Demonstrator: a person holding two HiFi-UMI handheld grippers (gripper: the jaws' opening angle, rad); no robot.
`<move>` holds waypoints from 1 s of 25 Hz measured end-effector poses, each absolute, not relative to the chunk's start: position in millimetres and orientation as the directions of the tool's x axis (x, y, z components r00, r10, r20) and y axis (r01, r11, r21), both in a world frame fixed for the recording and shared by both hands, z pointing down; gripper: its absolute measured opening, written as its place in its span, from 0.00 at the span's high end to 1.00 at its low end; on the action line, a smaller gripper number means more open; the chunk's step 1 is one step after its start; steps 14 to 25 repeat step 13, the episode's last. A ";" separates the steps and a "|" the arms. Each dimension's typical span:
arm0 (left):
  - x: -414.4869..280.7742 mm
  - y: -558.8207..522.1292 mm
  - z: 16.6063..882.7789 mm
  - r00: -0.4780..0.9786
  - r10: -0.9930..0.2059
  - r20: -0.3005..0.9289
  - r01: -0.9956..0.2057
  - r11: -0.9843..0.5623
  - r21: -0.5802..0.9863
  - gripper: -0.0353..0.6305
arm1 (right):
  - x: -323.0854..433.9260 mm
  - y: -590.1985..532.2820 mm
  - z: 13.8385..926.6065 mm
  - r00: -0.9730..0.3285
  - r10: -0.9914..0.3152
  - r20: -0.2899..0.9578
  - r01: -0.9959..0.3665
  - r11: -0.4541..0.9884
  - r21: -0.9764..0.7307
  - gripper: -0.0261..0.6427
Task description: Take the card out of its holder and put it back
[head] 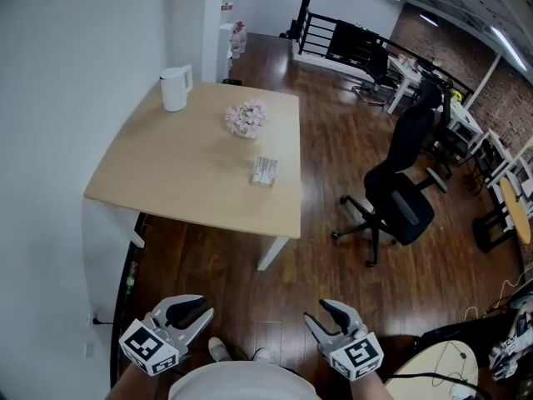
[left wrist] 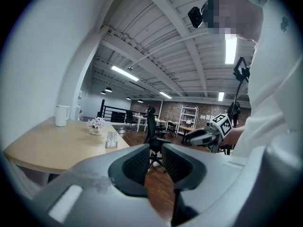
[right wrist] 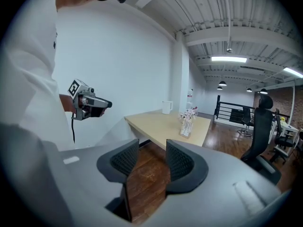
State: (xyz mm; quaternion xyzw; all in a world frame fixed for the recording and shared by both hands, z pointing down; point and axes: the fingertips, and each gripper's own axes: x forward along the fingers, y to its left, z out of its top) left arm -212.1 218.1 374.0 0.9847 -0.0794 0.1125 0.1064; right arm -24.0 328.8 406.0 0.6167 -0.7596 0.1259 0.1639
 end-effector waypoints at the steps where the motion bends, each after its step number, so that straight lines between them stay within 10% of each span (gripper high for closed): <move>1: -209.1 220.5 374.0 0.962 -0.129 0.240 -0.177 -0.966 0.190 0.81 | -21.9 330.8 406.1 -0.185 -0.896 0.405 -0.978 0.206 0.009 0.69; 25: -177.3 235.3 374.0 0.961 -0.126 0.245 -0.175 -0.966 0.189 0.81 | -0.3 334.6 413.4 -0.212 -0.883 0.419 -0.969 0.246 0.028 0.69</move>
